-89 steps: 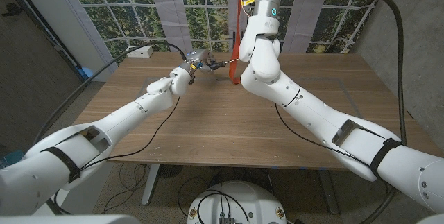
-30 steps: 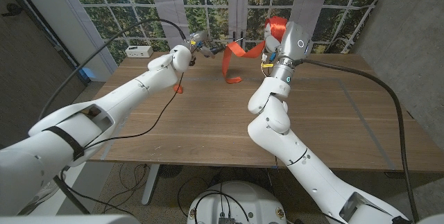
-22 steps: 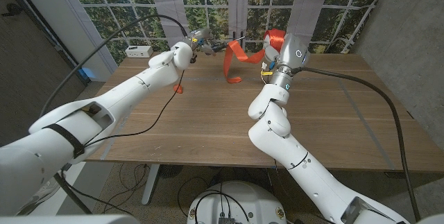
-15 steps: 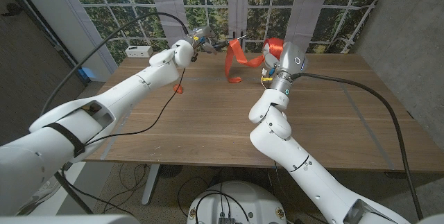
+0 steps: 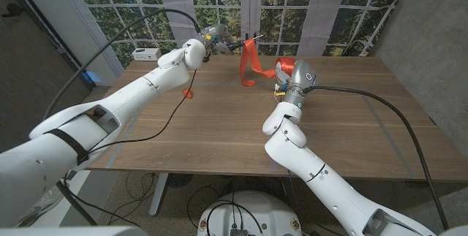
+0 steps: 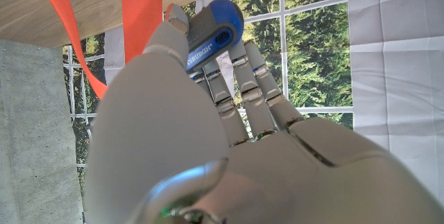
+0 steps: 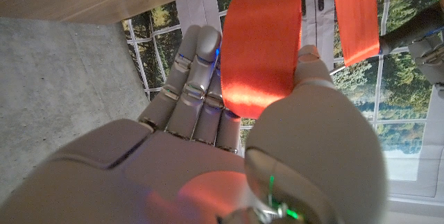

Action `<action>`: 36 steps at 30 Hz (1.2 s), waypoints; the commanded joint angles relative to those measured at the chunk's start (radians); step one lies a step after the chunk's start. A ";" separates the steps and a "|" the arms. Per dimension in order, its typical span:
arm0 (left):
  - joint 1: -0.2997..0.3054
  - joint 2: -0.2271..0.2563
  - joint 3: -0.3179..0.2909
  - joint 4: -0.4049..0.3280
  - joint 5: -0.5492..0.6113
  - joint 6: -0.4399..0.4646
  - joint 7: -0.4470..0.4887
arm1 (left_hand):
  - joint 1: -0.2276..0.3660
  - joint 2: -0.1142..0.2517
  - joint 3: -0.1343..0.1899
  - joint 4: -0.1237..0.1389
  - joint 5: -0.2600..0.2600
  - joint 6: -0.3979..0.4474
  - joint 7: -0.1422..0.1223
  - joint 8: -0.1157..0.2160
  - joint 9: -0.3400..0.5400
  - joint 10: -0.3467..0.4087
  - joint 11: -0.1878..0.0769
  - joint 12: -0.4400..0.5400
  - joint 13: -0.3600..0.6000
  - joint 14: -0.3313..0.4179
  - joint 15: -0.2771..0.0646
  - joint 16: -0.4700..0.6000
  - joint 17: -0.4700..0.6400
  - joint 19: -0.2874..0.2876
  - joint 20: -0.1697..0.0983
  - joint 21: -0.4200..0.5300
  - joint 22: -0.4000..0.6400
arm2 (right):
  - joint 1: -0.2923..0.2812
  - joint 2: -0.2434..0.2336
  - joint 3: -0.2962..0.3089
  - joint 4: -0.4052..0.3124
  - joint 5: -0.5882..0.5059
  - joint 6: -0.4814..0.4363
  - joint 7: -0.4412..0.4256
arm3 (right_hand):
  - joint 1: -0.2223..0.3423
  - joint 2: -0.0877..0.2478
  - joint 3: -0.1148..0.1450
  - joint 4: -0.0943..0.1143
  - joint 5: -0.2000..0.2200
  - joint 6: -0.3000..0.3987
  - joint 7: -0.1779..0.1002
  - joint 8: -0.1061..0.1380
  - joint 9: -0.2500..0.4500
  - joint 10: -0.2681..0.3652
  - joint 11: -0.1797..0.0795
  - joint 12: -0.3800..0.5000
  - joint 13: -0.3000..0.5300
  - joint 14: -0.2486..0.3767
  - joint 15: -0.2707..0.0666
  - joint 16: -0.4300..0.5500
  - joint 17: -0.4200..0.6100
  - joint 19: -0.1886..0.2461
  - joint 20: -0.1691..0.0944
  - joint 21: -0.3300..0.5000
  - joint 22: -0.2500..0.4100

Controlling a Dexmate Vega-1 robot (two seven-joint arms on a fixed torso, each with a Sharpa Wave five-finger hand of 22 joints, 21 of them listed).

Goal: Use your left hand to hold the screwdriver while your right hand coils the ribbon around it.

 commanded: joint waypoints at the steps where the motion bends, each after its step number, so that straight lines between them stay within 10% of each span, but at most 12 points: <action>1: 0.019 0.016 -0.018 -0.044 -0.006 -0.007 -0.018 | 0.132 0.144 0.004 0.002 0.009 0.090 -0.005 0.003 0.004 0.037 -0.027 -0.002 0.010 0.172 -0.264 0.004 0.251 -0.003 -0.006 0.014 0.001 | 0.047 0.001 -0.019 0.110 0.099 0.008 -0.027 | 0.225 0.209 -0.009 -0.001 -0.004 0.025 -0.019 0.001 0.040 0.050 -0.053 -0.004 0.288 0.072 -0.111 0.003 -0.005 -0.004 -0.008 0.011 -0.001; 21: 0.065 0.063 -0.057 -0.159 -0.044 -0.022 -0.095 | 0.136 0.143 0.006 -0.001 0.010 0.094 0.004 -0.004 0.005 0.042 -0.031 -0.005 0.021 0.176 -0.264 -0.002 0.257 -0.011 -0.005 0.026 -0.002 | 0.227 0.019 -0.064 0.381 0.190 0.090 -0.060 | 0.233 0.214 -0.011 0.001 -0.005 0.025 -0.020 -0.009 0.048 0.047 -0.058 -0.007 0.296 0.066 -0.111 0.009 -0.004 -0.016 -0.010 0.027 -0.002; 36: 0.095 0.099 -0.076 -0.210 -0.065 -0.042 -0.150 | 0.136 0.144 0.008 0.001 0.010 0.100 -0.004 -0.009 0.006 0.044 -0.034 -0.012 0.027 0.181 -0.264 -0.007 0.264 -0.017 -0.005 0.040 -0.004 | 0.313 0.012 -0.080 0.436 0.223 0.118 -0.061 | 0.236 0.212 -0.014 0.002 -0.006 0.025 -0.020 -0.017 0.050 0.047 -0.058 -0.012 0.295 0.069 -0.111 0.012 -0.006 -0.022 -0.013 0.036 -0.003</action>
